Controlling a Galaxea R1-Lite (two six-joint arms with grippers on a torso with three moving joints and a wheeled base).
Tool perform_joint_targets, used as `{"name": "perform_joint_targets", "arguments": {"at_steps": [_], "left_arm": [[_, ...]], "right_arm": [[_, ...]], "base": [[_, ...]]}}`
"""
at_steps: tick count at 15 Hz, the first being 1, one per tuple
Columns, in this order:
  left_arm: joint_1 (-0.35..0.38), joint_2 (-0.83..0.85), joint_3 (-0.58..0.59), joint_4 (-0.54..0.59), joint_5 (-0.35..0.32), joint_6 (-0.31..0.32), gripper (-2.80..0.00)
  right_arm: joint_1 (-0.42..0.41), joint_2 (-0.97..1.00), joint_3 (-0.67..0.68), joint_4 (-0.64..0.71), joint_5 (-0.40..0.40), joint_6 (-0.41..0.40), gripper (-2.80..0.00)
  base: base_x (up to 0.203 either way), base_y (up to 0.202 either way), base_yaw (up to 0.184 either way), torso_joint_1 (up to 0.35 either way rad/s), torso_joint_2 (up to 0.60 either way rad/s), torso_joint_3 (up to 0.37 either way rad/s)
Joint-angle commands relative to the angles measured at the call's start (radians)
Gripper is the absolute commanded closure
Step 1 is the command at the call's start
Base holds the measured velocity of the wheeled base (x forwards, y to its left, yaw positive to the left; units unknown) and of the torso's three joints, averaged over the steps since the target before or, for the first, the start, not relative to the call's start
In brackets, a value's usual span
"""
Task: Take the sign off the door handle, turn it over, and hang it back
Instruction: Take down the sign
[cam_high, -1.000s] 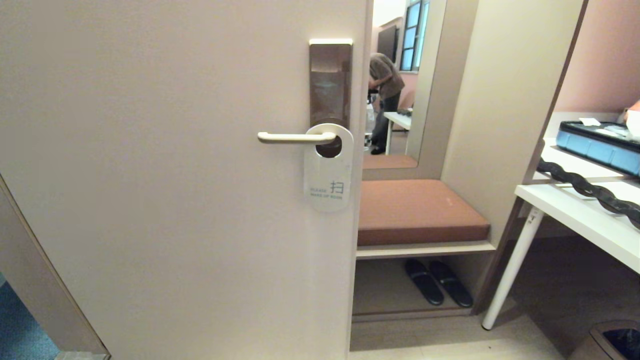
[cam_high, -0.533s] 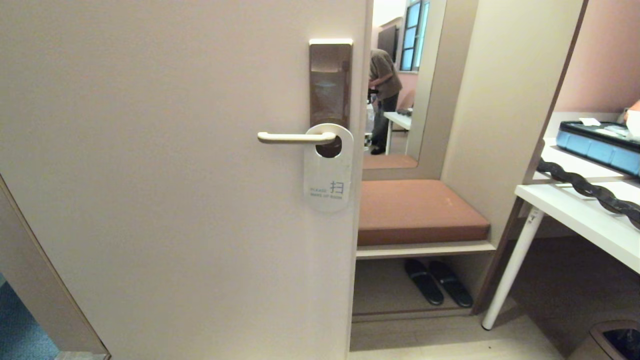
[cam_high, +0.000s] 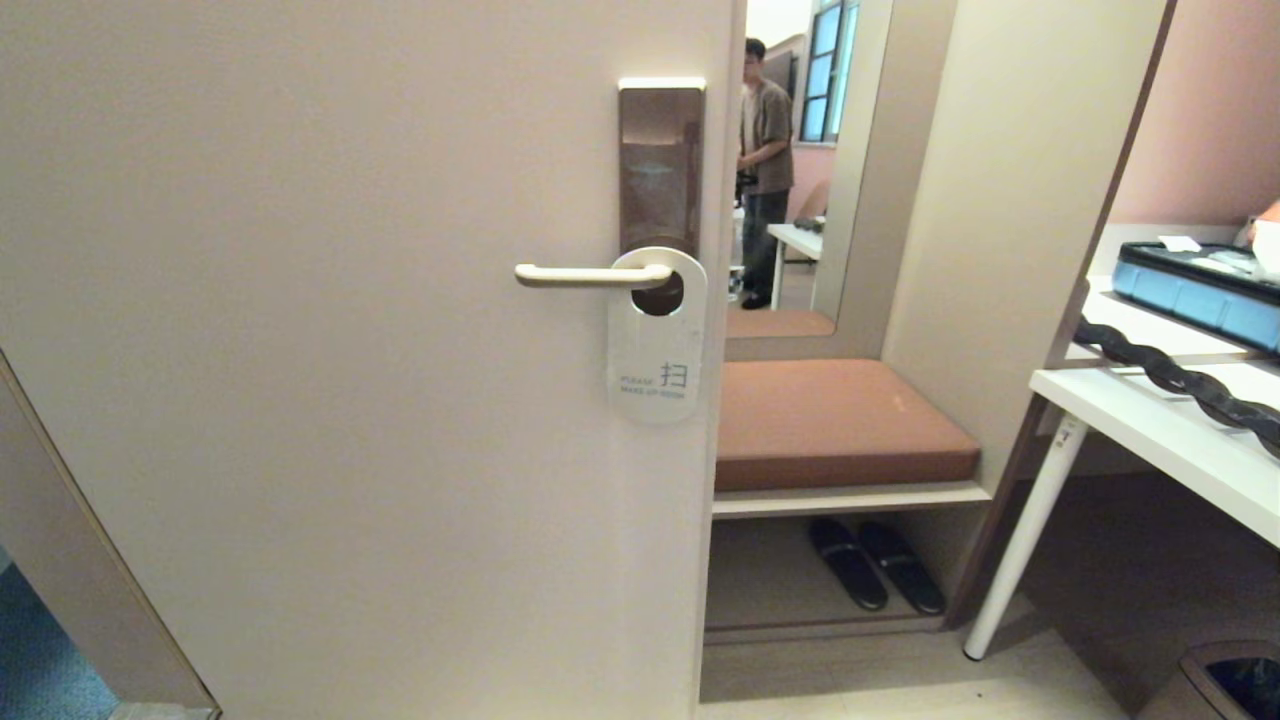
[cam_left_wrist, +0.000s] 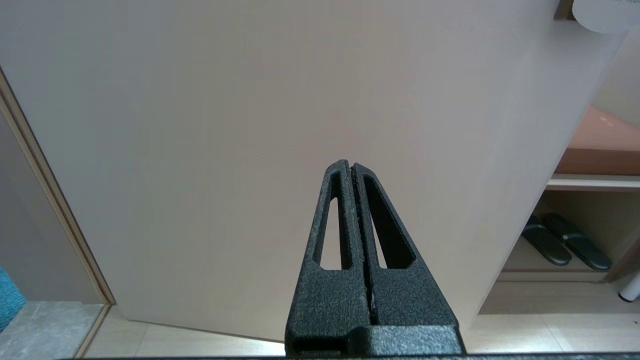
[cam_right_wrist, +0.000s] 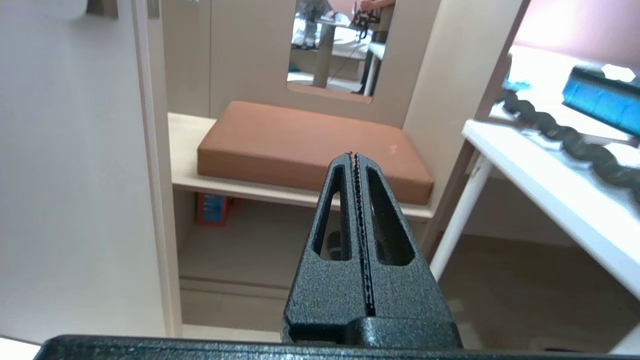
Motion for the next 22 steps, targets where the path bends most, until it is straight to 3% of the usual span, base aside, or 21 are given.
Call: {"name": "perform_joint_targets", "arguments": {"at_steps": [1, 3, 10, 15, 18, 20, 22], "left_arm": [[0.0, 0.002, 0.0, 0.0, 0.0, -0.001, 0.0], [0.0, 0.002, 0.0, 0.0, 0.0, -0.001, 0.0], [0.0, 0.002, 0.0, 0.0, 0.0, -0.001, 0.0], [0.0, 0.002, 0.0, 0.0, 0.0, -0.001, 0.0], [0.0, 0.002, 0.0, 0.0, 0.0, -0.001, 0.0], [0.0, 0.002, 0.0, 0.0, 0.0, -0.001, 0.0], [0.0, 0.002, 0.0, -0.001, 0.0, -0.001, 0.0]], "right_arm": [[0.0, 0.052, -0.096, 0.037, -0.004, -0.005, 0.0], [0.002, 0.151, -0.159, 0.043, -0.022, -0.003, 0.0], [0.002, 0.535, -0.436, 0.042, -0.246, 0.013, 0.0], [0.001, 0.758, -0.476, -0.04, -0.28, 0.081, 0.0], [-0.013, 0.908, -0.476, -0.162, -0.189, 0.114, 0.0], [-0.066, 1.014, -0.481, -0.284, -0.031, 0.131, 0.0], [-0.118, 1.109, -0.496, -0.407, 0.18, 0.121, 0.0]], "base": [[0.0, 0.0, 0.0, 0.0, 0.0, 0.0], [0.0, 0.0, 0.0, 0.0, 0.0, 0.0], [0.0, 0.0, 0.0, 0.0, 0.0, 0.0], [0.0, 0.0, 0.0, 0.0, 0.0, 0.0], [0.0, 0.0, 0.0, 0.0, 0.0, 0.0], [0.0, 0.0, 0.0, 0.0, 0.0, 0.0], [0.0, 0.0, 0.0, 0.0, 0.0, 0.0]]}}
